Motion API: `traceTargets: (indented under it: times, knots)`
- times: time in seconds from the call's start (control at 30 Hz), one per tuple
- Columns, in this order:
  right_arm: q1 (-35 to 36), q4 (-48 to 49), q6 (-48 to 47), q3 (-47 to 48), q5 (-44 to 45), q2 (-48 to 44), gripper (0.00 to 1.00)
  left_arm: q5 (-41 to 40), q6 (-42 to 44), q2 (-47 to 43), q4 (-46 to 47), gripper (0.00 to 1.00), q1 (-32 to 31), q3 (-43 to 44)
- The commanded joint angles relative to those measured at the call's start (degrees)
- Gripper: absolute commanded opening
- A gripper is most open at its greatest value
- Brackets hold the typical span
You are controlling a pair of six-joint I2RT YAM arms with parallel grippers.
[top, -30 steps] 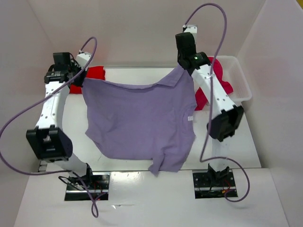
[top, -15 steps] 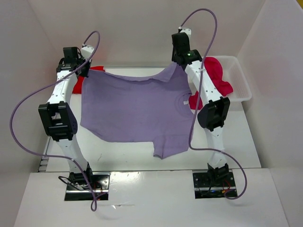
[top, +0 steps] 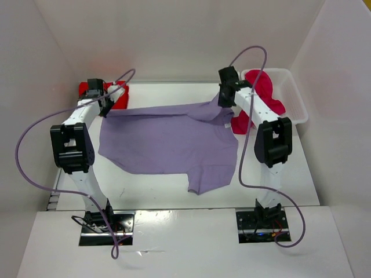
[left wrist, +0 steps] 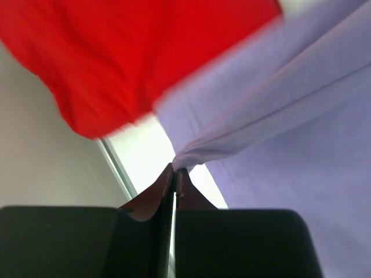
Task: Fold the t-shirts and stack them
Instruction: Fold the flattened tshirt in 1/3 of the way
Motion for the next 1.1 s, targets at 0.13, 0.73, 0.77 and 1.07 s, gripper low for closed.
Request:
traceTargets:
  times: [0.13,0.73,0.77,1.07]
  knots:
    - [-4.53,6.45,4.4,-17.61,-10.1,-13.22,0.0,-8.42,10.73,-3.89,4.12,0.0,0.36,-9.05]
    - [-8.32,3.99,4.92,-25.53,-22.15,-18.15,0.0,-12.65,13.28,-5.55,5.19,0.01,-1.84,-15.55]
    - [-8.32,3.99,5.45,-26.5,-23.11,-18.67,0.0,-12.65,12.67,-5.55,5.19,0.01,-1.84,-15.56]
    - [-8.32,2.32,5.98,-31.78,-20.66,-18.68,0.05,-14.48,11.61,-4.5,5.19,0.05,-1.84,-14.94]
